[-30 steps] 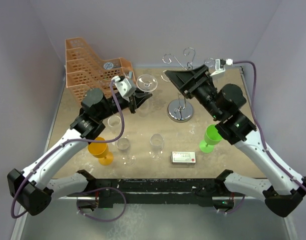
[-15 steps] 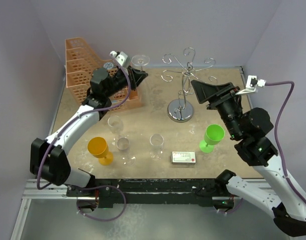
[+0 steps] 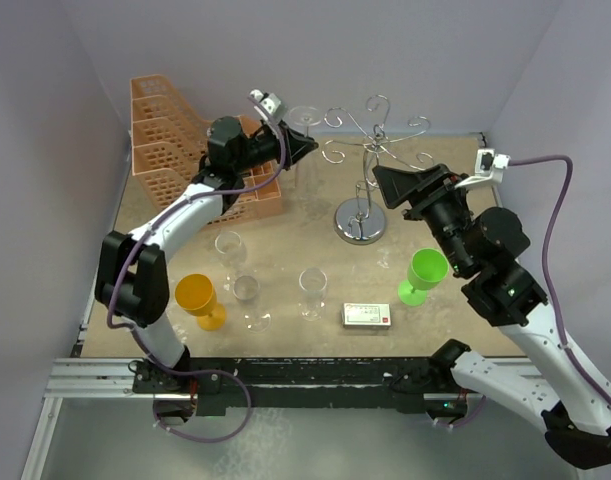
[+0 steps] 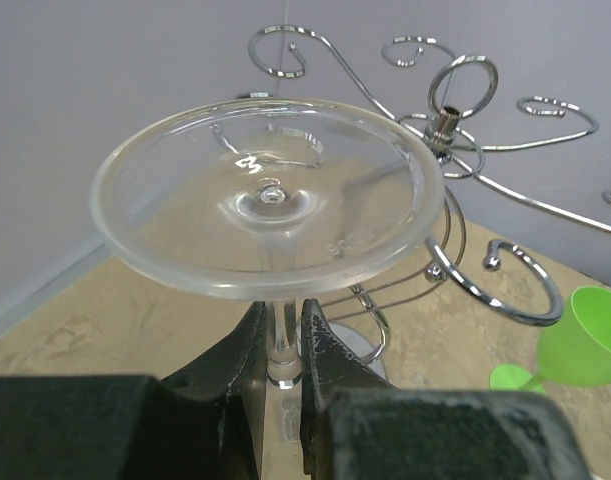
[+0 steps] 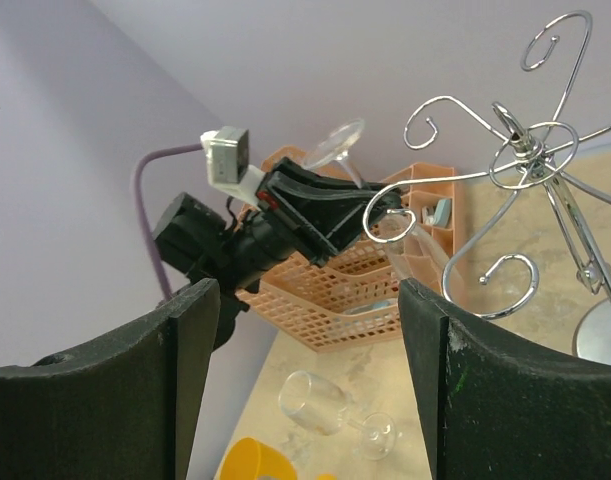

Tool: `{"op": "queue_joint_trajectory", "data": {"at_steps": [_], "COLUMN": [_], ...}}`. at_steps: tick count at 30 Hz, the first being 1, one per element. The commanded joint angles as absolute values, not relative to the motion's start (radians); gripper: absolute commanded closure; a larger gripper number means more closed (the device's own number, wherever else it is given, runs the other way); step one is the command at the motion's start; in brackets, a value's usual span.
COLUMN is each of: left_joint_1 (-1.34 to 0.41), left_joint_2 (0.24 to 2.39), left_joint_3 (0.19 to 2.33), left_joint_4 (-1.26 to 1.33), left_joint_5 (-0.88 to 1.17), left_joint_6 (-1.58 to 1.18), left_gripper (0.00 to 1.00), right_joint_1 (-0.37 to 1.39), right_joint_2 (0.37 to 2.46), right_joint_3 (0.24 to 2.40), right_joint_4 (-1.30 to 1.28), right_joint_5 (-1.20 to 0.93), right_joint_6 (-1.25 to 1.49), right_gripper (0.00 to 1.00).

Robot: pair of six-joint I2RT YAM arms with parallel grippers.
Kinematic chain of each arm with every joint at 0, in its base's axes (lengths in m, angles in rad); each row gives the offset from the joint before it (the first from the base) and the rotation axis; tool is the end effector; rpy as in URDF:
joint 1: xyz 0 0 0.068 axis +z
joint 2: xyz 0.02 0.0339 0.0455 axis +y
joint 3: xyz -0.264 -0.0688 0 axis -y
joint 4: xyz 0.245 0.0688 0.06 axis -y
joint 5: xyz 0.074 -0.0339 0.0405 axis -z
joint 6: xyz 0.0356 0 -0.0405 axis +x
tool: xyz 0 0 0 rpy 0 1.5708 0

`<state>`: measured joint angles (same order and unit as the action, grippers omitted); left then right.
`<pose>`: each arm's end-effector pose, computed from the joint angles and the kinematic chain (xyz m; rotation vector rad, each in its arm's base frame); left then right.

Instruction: Place the wine glass upside down on the wine glass rack

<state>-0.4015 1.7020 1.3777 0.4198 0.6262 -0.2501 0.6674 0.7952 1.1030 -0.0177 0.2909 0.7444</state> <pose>0.3676 -0.1788 0.3638 0.6389 1.4387 -0.9771 0.1273 0.0873 0.4643 0.3143 1.3266 1.0156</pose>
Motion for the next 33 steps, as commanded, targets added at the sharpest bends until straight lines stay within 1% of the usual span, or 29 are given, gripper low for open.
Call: {"op": "queue_joint_trajectory", "data": {"at_steps": [1, 6, 21, 33], "left_joint_1": [-0.41, -0.434, -0.477, -0.503], "left_joint_2": [1.737, 1.778, 1.88, 1.935], "left_joint_3": [1.433, 1.462, 1.513, 1.571], "left_joint_4": [0.549, 0.567, 0.687, 0.664], "left_joint_5": [0.73, 0.749, 0.758, 0.713], "left_joint_6": [-0.24, -0.211, -0.239, -0.203], "left_gripper": [1.0, 1.0, 1.0, 1.0], "right_joint_1": [0.669, 0.668, 0.669, 0.669], "right_joint_2": [0.794, 0.803, 0.816, 0.825], "right_joint_3": [1.12, 1.124, 1.128, 1.137], "right_joint_4": [0.008, -0.003, -0.012, -0.011], "right_joint_5": [0.266, 0.26, 0.226, 0.205], "right_joint_6": [0.751, 0.761, 0.797, 0.813], "right_gripper": [0.26, 0.27, 0.29, 0.29]}}
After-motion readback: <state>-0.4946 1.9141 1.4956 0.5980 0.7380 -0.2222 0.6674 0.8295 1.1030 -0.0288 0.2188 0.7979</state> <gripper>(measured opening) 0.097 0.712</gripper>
